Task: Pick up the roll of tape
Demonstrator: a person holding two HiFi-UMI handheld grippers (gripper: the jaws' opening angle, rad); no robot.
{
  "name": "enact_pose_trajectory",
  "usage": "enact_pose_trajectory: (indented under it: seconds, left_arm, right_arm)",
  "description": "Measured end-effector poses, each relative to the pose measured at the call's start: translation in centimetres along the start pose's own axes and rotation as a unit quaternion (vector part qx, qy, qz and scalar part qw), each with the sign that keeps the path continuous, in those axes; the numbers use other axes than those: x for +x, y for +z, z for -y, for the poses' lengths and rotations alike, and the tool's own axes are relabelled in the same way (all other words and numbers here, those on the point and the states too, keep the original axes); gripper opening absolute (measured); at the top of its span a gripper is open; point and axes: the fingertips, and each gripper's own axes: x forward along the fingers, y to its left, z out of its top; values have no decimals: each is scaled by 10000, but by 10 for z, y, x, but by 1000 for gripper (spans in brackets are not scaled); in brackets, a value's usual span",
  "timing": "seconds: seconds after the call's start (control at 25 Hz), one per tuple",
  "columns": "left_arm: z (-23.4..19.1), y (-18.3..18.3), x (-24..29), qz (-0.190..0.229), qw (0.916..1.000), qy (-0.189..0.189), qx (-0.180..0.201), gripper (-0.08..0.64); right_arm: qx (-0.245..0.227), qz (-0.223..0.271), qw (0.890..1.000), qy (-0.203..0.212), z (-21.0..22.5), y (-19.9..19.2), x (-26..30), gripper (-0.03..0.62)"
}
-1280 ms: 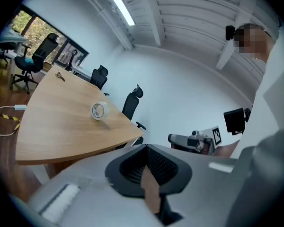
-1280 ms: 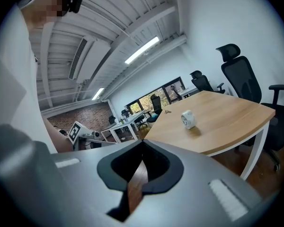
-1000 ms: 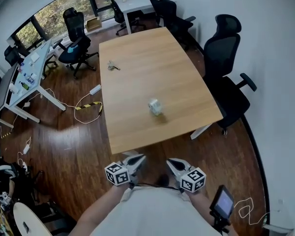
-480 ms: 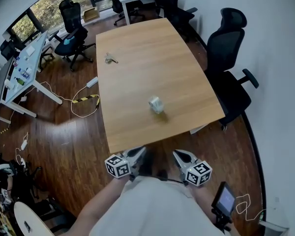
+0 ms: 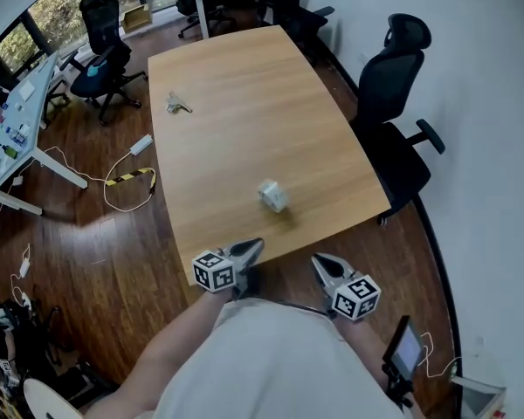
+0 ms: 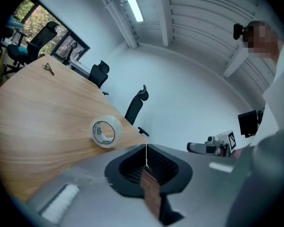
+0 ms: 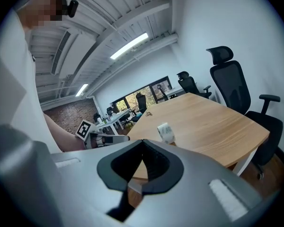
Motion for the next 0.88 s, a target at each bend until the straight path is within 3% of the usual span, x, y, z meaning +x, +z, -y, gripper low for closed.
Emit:
enact_pose_trajectory:
  seconds: [0.24, 0.6, 0.88]
  left_arm:
    - [-25, 0, 25, -206, 9984, -209, -475, 69]
    - [-82, 18, 82, -92, 9915, 114, -1291, 227]
    - [-102, 34, 110, -40, 9895, 169, -1434, 229]
  right_arm:
    - [99, -25, 9991, -412, 5, 1, 2, 6]
    - [389, 11, 9930, -1116, 27, -3, -28, 6]
    - [572, 148, 9863, -1542, 35, -5, -43, 6]
